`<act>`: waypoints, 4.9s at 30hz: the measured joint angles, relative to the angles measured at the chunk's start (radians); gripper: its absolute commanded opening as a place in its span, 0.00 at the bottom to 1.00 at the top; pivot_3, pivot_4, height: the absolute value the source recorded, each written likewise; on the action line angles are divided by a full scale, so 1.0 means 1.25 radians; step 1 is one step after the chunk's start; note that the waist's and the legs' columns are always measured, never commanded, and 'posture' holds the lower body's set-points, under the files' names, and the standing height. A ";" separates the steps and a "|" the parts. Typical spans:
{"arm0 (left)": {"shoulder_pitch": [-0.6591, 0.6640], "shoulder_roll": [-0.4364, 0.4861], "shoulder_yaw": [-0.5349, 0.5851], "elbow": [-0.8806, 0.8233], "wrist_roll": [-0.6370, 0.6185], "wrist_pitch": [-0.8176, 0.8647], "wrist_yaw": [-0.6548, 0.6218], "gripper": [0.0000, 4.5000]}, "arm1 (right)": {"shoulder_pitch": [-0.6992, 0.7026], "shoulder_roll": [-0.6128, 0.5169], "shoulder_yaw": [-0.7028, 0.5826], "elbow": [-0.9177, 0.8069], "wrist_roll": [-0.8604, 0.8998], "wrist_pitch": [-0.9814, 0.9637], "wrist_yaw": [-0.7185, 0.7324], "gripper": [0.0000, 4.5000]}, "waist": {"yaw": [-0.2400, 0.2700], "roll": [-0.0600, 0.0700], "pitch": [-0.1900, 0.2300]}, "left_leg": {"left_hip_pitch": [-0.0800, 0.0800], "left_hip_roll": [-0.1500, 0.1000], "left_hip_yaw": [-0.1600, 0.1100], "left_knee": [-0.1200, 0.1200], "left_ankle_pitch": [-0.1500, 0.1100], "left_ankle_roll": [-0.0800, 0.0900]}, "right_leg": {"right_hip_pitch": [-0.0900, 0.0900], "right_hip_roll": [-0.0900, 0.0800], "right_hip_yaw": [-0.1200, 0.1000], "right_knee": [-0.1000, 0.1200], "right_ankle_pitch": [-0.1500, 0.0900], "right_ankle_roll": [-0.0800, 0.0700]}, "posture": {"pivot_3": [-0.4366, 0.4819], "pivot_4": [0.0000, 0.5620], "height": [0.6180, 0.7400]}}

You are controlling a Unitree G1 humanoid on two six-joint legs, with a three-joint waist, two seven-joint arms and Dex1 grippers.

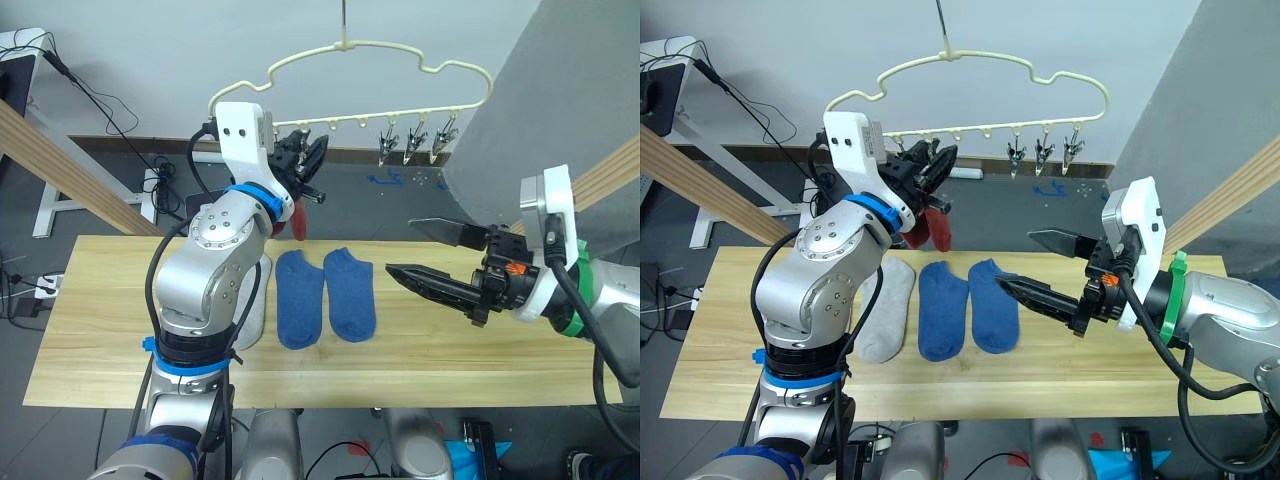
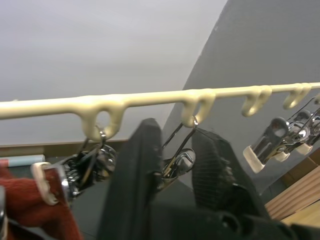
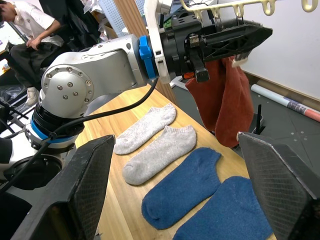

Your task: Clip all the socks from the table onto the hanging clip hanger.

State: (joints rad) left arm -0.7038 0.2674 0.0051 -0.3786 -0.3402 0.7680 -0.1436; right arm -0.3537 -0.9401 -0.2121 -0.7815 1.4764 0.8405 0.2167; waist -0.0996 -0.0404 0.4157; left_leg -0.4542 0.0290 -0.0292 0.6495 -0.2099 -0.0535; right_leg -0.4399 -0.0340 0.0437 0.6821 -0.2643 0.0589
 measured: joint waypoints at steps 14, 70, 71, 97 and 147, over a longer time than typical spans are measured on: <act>-0.003 0.002 0.006 -0.001 0.006 -0.003 -0.004 0.04 | -0.020 -0.002 0.021 0.001 -0.001 -0.001 0.000 0.91 | -0.002 0.000 0.000 | 0.000 0.000 0.000 0.000 0.000 0.000 | 0.000 0.000 0.000 0.000 0.000 0.000 | 0.16 0.77 1.00; 0.019 0.002 0.012 -0.034 0.050 -0.004 -0.002 0.04 | -0.235 0.566 0.546 0.543 -0.951 0.099 -0.055 1.00 | -0.004 0.000 0.000 | 0.000 0.000 0.000 0.000 0.000 0.000 | -0.001 0.000 0.000 0.001 0.000 0.000 | 0.28 0.74 1.00; 0.019 0.003 0.012 -0.034 0.050 -0.004 -0.002 0.04 | -0.235 0.567 0.545 0.545 -0.958 0.094 -0.049 1.00 | -0.004 0.000 0.000 | 0.000 0.000 0.000 0.000 0.000 0.000 | -0.001 0.000 0.000 0.001 0.000 0.000 | 0.28 0.74 1.00; 0.018 0.004 0.012 -0.039 0.053 0.007 -0.002 0.04 | -0.169 0.602 0.530 0.565 -1.104 0.085 0.015 0.47 | 0.003 0.000 0.000 | 0.001 0.000 0.000 0.000 0.000 0.000 | -0.001 0.000 0.000 0.004 0.001 0.000 | 0.29 0.73 1.00; -0.091 -0.002 0.187 -0.034 -0.194 0.252 0.004 0.04 | -0.238 0.646 0.273 0.370 -0.818 0.032 0.226 0.01 | 0.011 0.000 0.000 | 0.001 0.000 -0.001 0.000 0.002 -0.004 | -0.002 0.000 -0.001 0.006 0.001 0.000 | 0.33 0.65 1.00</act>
State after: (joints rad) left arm -0.8176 0.2651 0.2388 -0.4207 -0.5833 1.0831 -0.1386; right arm -0.6516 -0.1323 0.1297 -0.3193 0.4542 0.8809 0.4989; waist -0.0856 -0.0401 0.4152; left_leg -0.4526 0.0290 -0.0309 0.6499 -0.2071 -0.0580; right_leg -0.4422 -0.0346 0.0420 0.6902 -0.2637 0.0585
